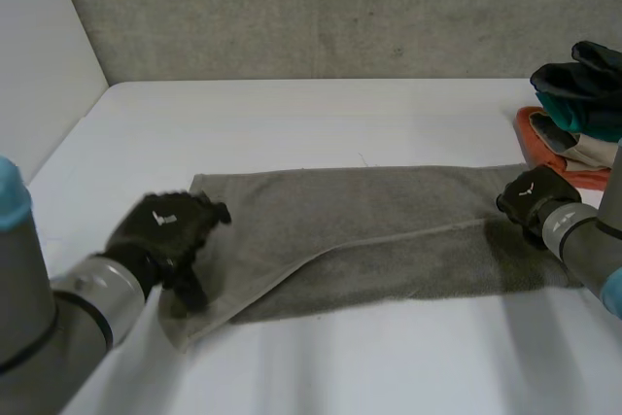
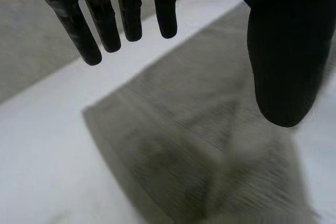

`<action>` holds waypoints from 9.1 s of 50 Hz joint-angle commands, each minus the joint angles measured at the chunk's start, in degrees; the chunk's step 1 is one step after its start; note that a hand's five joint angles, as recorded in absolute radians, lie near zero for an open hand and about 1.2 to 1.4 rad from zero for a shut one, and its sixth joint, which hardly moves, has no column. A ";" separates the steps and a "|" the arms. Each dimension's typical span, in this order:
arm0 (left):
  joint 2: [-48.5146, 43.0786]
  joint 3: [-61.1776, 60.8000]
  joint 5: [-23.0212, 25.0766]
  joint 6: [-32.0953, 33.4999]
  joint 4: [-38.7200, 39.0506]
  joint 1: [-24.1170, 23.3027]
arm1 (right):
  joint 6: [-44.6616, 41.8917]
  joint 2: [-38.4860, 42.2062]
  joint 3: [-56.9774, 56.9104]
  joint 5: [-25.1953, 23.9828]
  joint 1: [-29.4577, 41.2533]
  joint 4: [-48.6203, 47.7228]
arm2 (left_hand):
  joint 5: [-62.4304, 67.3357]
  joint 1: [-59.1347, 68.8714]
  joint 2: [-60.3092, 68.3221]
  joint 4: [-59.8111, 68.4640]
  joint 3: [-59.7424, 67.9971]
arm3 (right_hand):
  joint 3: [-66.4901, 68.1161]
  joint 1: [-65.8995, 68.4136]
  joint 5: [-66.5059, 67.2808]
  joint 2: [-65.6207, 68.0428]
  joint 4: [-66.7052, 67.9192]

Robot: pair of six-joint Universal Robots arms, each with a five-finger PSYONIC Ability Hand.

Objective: Fold the laundry.

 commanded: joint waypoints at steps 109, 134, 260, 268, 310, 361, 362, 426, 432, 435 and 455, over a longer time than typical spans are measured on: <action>-18.02 8.52 -13.89 16.18 25.00 -0.51 | 14.93 -3.87 6.64 -19.33 -14.40 -2.58 | -8.36 -10.07 -9.18 -8.58 -9.27 | -46.28 -43.23 -45.01 -45.48 -46.57; -12.75 6.24 -13.45 15.21 24.74 -0.34 | 1.32 -3.33 5.59 -5.54 -23.90 -10.58 | -8.36 -10.07 -9.18 -8.58 -9.27 | 11.53 14.58 12.79 12.33 11.23; -34.27 25.57 -21.62 -5.71 5.40 -20.81 | 45.61 9.31 -11.19 -19.60 14.60 8.84 | -7.97 -9.68 -8.80 -8.19 -8.88 | -58.47 -55.42 -57.21 -57.67 -58.77; -34.37 23.99 -22.06 -5.36 4.79 -20.29 | 35.50 11.25 -11.55 -17.49 16.27 8.58 | -7.64 -9.35 -8.46 -7.86 -8.55 | -58.47 -55.42 -57.21 -57.67 -58.77; -15.73 25.48 6.85 -0.61 4.43 -9.04 | 23.72 -0.44 24.67 -14.94 25.14 -41.26 | -7.47 -9.18 -8.29 -7.69 -8.38 | -53.01 -49.96 -51.75 -52.21 -53.31; -13.36 33.13 7.64 -1.75 4.52 -11.41 | 50.77 -0.79 -29.82 -18.27 -3.40 -38.09 | -7.98 -9.69 -8.80 -8.19 -8.89 | 11.53 14.58 12.79 12.33 11.23; -13.36 33.13 7.64 -1.75 4.52 -11.58 | 53.22 0.08 -32.09 -19.06 -6.81 -38.18 | -7.98 -9.69 -8.80 -8.19 -8.89 | 11.53 14.58 12.79 12.33 11.23; -9.76 31.19 7.82 -2.02 6.37 -17.56 | 37.89 -4.29 -24.11 -31.15 -48.68 -7.44 | -8.36 -10.07 -9.18 -8.58 -9.27 | -58.47 -55.42 -57.21 -57.67 -58.77; -6.43 31.98 7.38 -4.12 6.81 -17.04 | 33.03 -9.75 -24.91 -19.69 -46.58 -7.33 | -8.36 -10.07 -9.18 -8.58 -9.27 | -58.47 -55.42 -57.21 -57.67 -58.77; -4.75 32.16 7.03 -4.92 6.98 -16.60 | 34.78 -14.58 -23.59 -16.52 -40.00 -8.21 | -8.36 -10.07 -9.18 -8.58 -9.27 | -58.47 -55.42 -57.21 -57.67 -58.77; 2.81 18.37 -5.63 -4.92 4.17 3.00 | 45.60 -25.76 8.14 -8.18 2.02 -18.67 | -8.36 -10.07 -9.18 -8.58 -9.27 | -58.47 -55.42 -57.21 -57.67 -58.77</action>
